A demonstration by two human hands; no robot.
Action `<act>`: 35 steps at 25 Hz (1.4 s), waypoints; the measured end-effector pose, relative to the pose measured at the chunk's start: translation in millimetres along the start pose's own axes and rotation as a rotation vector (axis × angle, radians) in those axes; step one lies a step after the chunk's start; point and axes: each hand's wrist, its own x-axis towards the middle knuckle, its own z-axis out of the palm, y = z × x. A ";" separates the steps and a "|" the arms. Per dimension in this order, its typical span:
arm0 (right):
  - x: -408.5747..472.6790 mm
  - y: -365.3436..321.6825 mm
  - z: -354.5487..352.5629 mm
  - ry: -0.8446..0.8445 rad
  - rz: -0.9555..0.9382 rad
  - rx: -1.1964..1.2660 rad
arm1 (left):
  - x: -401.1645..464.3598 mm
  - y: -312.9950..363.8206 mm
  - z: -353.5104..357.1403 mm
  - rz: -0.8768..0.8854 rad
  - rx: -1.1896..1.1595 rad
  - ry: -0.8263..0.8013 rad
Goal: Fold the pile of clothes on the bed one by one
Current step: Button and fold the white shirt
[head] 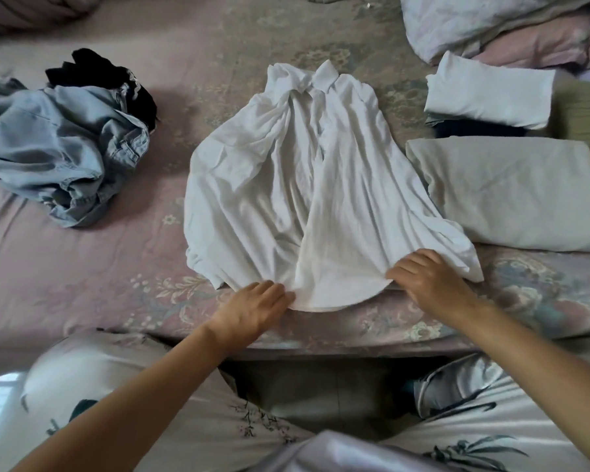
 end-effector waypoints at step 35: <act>59.1 -93.1 3.9 -0.264 0.478 0.785 | 38.3 -70.1 -26.4 -0.185 0.056 0.212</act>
